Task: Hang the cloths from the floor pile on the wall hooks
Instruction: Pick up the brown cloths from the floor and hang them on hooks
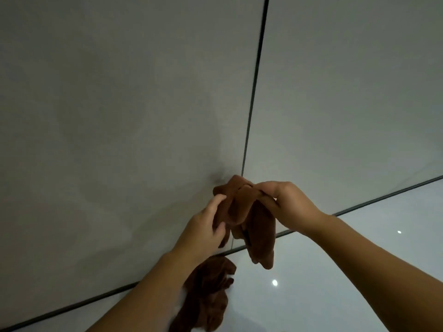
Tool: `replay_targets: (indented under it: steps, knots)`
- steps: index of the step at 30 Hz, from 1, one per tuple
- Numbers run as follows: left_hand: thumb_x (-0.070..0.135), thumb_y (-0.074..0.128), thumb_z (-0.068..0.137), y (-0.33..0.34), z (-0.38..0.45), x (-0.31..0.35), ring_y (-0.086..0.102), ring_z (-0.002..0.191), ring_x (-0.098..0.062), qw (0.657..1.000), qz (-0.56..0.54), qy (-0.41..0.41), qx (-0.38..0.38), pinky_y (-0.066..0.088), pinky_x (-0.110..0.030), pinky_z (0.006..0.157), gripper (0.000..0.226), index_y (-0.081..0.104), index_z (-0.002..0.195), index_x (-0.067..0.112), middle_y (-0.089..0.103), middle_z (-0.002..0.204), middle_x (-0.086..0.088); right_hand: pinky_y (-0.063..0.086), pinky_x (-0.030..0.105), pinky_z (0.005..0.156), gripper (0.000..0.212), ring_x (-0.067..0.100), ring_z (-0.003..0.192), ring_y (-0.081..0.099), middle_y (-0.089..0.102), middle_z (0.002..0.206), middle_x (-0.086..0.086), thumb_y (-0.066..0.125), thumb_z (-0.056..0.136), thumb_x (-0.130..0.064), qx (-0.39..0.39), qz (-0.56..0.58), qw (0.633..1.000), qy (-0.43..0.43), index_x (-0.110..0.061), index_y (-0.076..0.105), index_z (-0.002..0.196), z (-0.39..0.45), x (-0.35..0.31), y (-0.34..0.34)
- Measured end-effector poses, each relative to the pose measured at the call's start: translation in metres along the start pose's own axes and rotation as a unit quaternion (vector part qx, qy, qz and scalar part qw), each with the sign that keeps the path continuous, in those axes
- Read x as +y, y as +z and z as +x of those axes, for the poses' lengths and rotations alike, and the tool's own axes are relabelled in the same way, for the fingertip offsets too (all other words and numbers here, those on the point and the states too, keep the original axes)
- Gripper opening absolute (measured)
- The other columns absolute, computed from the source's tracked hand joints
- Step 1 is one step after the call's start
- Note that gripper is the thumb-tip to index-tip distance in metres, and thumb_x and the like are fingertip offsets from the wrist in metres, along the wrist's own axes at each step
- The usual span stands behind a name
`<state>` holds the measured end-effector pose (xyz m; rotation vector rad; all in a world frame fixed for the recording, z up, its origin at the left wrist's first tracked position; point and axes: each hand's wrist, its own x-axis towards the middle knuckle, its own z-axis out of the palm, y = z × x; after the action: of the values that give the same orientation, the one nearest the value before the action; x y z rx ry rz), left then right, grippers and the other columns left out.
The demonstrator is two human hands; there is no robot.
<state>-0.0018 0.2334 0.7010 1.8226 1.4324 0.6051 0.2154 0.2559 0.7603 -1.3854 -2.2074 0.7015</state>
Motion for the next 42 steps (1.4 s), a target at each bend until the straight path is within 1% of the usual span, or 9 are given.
replay_targets:
  steps: [5, 10, 13, 19, 27, 31, 35, 40, 42]
  knots:
    - [0.007, 0.050, 0.091, -0.064, -0.012, 0.115, 0.062, 0.084, -0.005, 0.987, -0.062, 0.141, 0.042, 0.049, -0.015, 0.074, 0.042, 0.054, 0.110, 0.044, 0.062, 0.096, 0.015, 0.049, 0.025, 0.071, 0.019, 0.014, 0.079, 0.060, 0.066, 0.089, -0.003, 0.049, 0.096, -0.020, 0.029, -0.083, 0.996, 0.034, -0.017, 0.067, 0.100, -0.019, -0.046, -0.079]
    - [0.000, 0.051, 0.089, -0.103, -0.026, 0.223, 0.068, 0.082, -0.026, 0.970, -0.132, 0.162, 0.125, 0.057, -0.039, 0.082, 0.031, 0.066, 0.085, 0.028, 0.070, 0.087, -0.007, 0.045, 0.033, 0.066, 0.017, 0.021, 0.071, 0.056, 0.063, 0.077, 0.001, 0.053, 0.094, -0.021, 0.071, -0.111, 0.991, 0.015, -0.011, 0.065, 0.088, -0.039, -0.077, -0.137]
    - [0.002, 0.052, 0.089, -0.121, -0.036, 0.278, 0.069, 0.078, -0.036, 0.960, -0.140, 0.162, 0.183, 0.058, -0.047, 0.076, 0.027, 0.065, 0.083, 0.025, 0.069, 0.084, -0.018, 0.050, 0.032, 0.076, 0.018, 0.017, 0.084, 0.062, 0.069, 0.092, -0.001, 0.053, 0.094, -0.023, 0.082, -0.086, 0.993, -0.001, -0.016, 0.068, 0.102, -0.056, -0.095, -0.167]
    - [-0.004, 0.049, 0.090, -0.137, -0.064, 0.355, 0.066, 0.057, -0.006, 0.933, -0.160, 0.148, 0.286, 0.059, -0.028, 0.069, 0.028, 0.061, 0.080, 0.019, 0.061, 0.077, 0.000, 0.051, 0.019, 0.081, 0.020, 0.000, 0.087, 0.064, 0.069, 0.101, -0.012, 0.053, 0.095, -0.028, 0.136, 0.065, 0.986, -0.067, -0.026, 0.067, 0.109, -0.094, -0.140, -0.211]
    - [-0.004, 0.048, 0.090, -0.158, -0.114, 0.386, 0.067, 0.064, -0.009, 0.905, -0.179, 0.101, 0.372, 0.059, -0.029, 0.075, 0.025, 0.061, 0.083, 0.016, 0.060, 0.081, 0.001, 0.047, 0.007, 0.062, 0.015, -0.005, 0.070, 0.065, 0.069, 0.076, -0.014, 0.057, 0.093, -0.024, 0.130, 0.246, 0.952, -0.128, -0.018, 0.071, 0.094, -0.110, -0.213, -0.216]
    - [-0.005, 0.049, 0.090, -0.175, -0.138, 0.378, 0.068, 0.069, -0.013, 0.903, -0.179, 0.077, 0.382, 0.058, -0.029, 0.077, 0.026, 0.061, 0.081, 0.015, 0.060, 0.088, -0.001, 0.056, 0.040, 0.075, 0.026, 0.025, 0.072, 0.066, 0.067, 0.073, 0.011, 0.049, 0.096, -0.020, 0.196, 0.267, 0.939, -0.096, -0.012, 0.066, 0.077, -0.094, -0.238, -0.219]
    - [-0.005, 0.054, 0.087, -0.190, -0.154, 0.364, 0.070, 0.073, -0.016, 0.918, -0.187, 0.050, 0.346, 0.057, -0.032, 0.082, 0.021, 0.064, 0.079, 0.012, 0.063, 0.085, -0.004, 0.048, 0.036, 0.067, 0.027, 0.021, 0.066, 0.055, 0.057, 0.070, 0.009, 0.046, 0.098, -0.022, 0.197, 0.344, 0.916, -0.060, -0.009, 0.059, 0.078, -0.077, -0.275, -0.219]
    - [0.021, 0.056, 0.092, -0.215, -0.176, 0.346, 0.059, 0.051, -0.014, 0.942, -0.120, -0.036, 0.311, 0.055, -0.026, 0.060, 0.020, 0.062, 0.082, 0.005, 0.061, 0.072, -0.006, 0.047, 0.035, 0.066, 0.025, 0.023, 0.068, 0.055, 0.056, 0.073, 0.011, 0.046, 0.098, -0.021, 0.144, 0.360, 0.919, -0.076, -0.009, 0.060, 0.081, -0.064, -0.317, -0.220]
    - [0.040, 0.049, 0.094, -0.226, -0.186, 0.338, 0.056, 0.064, -0.019, 0.957, -0.016, -0.066, 0.281, 0.047, -0.028, 0.064, 0.035, 0.061, 0.082, 0.009, 0.058, 0.077, -0.004, 0.048, 0.032, 0.064, 0.025, 0.019, 0.065, 0.056, 0.057, 0.071, 0.008, 0.046, 0.098, -0.020, 0.117, 0.341, 0.928, -0.093, -0.011, 0.060, 0.080, -0.064, -0.326, -0.222]
